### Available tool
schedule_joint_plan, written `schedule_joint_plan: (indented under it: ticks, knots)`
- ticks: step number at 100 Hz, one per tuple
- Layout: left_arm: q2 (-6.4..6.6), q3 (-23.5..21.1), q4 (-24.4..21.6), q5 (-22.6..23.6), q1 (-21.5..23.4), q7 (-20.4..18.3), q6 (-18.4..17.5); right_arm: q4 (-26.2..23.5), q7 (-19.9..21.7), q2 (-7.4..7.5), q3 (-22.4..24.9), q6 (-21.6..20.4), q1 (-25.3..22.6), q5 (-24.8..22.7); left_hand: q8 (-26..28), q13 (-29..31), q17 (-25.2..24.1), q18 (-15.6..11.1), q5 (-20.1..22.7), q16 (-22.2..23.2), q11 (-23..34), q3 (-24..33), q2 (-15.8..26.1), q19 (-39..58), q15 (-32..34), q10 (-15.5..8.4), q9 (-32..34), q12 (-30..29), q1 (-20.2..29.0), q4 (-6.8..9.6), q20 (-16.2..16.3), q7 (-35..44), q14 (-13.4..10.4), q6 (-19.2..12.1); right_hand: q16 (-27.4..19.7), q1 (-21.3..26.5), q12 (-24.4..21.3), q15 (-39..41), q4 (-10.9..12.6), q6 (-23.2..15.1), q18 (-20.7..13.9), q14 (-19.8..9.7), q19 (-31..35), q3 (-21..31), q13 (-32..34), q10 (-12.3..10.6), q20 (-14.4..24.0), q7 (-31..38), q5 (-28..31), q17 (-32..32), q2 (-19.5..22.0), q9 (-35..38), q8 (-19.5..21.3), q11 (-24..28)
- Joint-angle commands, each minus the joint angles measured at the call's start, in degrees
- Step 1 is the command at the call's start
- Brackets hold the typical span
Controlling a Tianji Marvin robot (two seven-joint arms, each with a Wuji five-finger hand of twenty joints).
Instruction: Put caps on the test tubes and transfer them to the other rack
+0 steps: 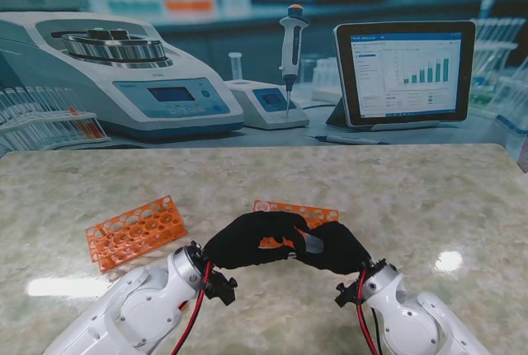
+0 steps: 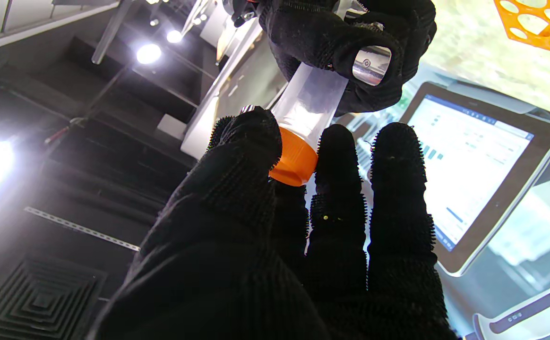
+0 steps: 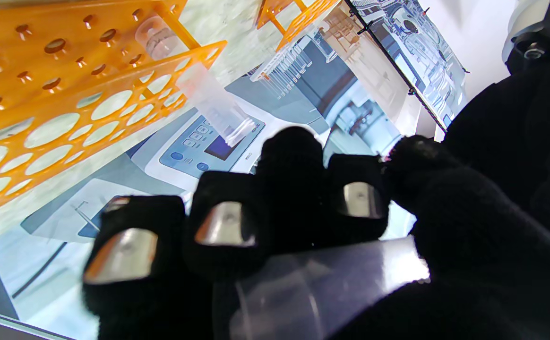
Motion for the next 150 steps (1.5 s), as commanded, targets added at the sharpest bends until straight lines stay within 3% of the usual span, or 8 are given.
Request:
schedule_joint_plan:
  ticks: [1,6,35,54,73,103,120,150]
  knots:
    - [0.08,0.20,0.07,0.15,0.20,-0.48,0.51,-0.80,-0.01,-0.38,-0.16,-0.04,-0.37,-0.02,-1.09,-2.76,-1.68,1.07,-0.17,-7.07,0.37,-2.85,3.04,-0.92,0.68,1.05,-1.47,-3.34,-0.35,1.39,2.32,-1.64,-2.57,1.65,2.44,1.11,0.57,7.32,-0.08,0.88,-0.06,-4.72,2.59,0.31,0.88,-0.10,0.27,0.50,3.31,0.98,3.06,1.42,0.91,0.57]
    - [0.08,0.21,0.06,0.04,0.23,-0.54,0.62,-0.81,0.00,-0.39,-0.13,-0.02,-0.38,0.00,-1.30,-3.31,-3.26,2.32,-0.34,-10.74,-0.10,-4.14,4.50,-0.91,0.37,1.02,-1.74,-3.96,-2.03,1.25,2.42,-2.25,-2.48,1.68,2.44,1.12,0.57,7.30,-0.09,0.85,-0.06,-4.69,2.56,0.27,0.87,-0.08,0.26,0.48,3.25,0.97,3.08,1.42,0.92,0.58]
    - [0.11,0.25,-0.18,-0.35,0.25,-0.78,0.82,-0.84,-0.07,-0.40,0.03,-0.08,-0.44,-0.02,-1.67,-3.89,-7.11,5.32,-0.67,-15.07,-2.77,-7.14,8.31,-2.37,-4.49,0.93,-2.30,-6.65,-5.74,0.97,1.51,-4.74,-1.48,1.39,2.43,1.20,0.56,7.29,-0.09,0.79,-0.05,-4.67,2.53,0.13,0.88,-0.02,0.27,0.44,3.20,0.98,3.15,1.40,1.00,0.60]
    - [0.22,0.33,-0.32,-0.69,0.04,-1.38,1.36,-0.80,-0.08,-0.40,0.05,-0.10,-0.42,-0.02,-1.77,-5.23,-11.55,8.08,-0.89,-21.34,-5.29,-9.01,10.58,-6.18,-10.49,0.60,-3.35,-10.38,-7.18,1.12,-0.28,-6.97,-0.04,0.98,2.41,1.18,0.54,7.25,-0.10,0.72,-0.05,-4.57,2.52,0.05,0.87,-0.14,0.27,0.40,3.15,0.98,3.19,1.38,1.06,0.59]
    - [0.36,0.42,-0.68,-1.98,0.10,-2.32,1.62,-0.72,-0.02,-0.38,0.04,-0.21,-0.37,-0.03,-4.39,-7.00,-14.35,8.96,0.23,-29.14,-7.74,-11.24,13.79,-13.09,-16.32,1.11,-3.83,-14.71,-10.43,0.82,-6.96,-12.26,2.18,2.16,2.41,1.19,0.52,7.24,-0.11,0.62,-0.05,-4.56,2.48,-0.03,0.87,-0.07,0.27,0.34,3.10,0.97,3.23,1.35,1.15,0.59]
    - [0.36,0.23,-0.92,-1.75,0.17,-2.26,1.68,-0.74,0.05,-0.37,0.03,-0.16,-0.38,0.00,-4.77,-10.31,-18.19,10.79,-1.82,-31.86,-8.50,-11.71,15.56,-15.42,-18.39,1.26,-5.20,-16.00,-12.51,0.79,-8.92,-15.05,2.31,0.55,2.40,1.25,0.51,7.23,-0.14,0.60,-0.05,-4.54,2.43,-0.20,0.87,0.02,0.27,0.29,3.11,0.96,3.30,1.30,1.26,0.59]
    - [0.55,0.08,-1.36,-2.04,0.14,-3.01,1.80,-0.69,0.08,-0.36,-0.02,-0.17,-0.33,-0.03,-4.17,-12.40,-21.21,9.12,-3.20,-33.34,-8.81,-11.94,15.35,-21.00,-19.18,1.30,-6.28,-16.50,-13.87,0.84,-12.01,-16.45,2.28,0.01,2.40,1.29,0.51,7.23,-0.14,0.59,-0.05,-4.53,2.36,-0.25,0.87,0.05,0.25,0.27,3.10,0.92,3.25,1.33,1.30,0.60]
    - [0.50,0.18,-1.78,-2.08,-0.20,-2.95,1.82,-0.65,0.18,-0.34,-0.06,-0.15,-0.29,0.02,-4.60,-14.86,-23.25,9.26,-5.77,-34.40,-9.35,-12.16,16.73,-24.95,-20.24,1.29,-7.74,-16.67,-15.31,0.85,-13.98,-18.43,2.01,-0.51,2.40,1.30,0.49,7.22,-0.15,0.59,-0.05,-4.51,2.32,-0.28,0.87,0.04,0.26,0.25,3.11,0.94,3.22,1.28,1.34,0.56]
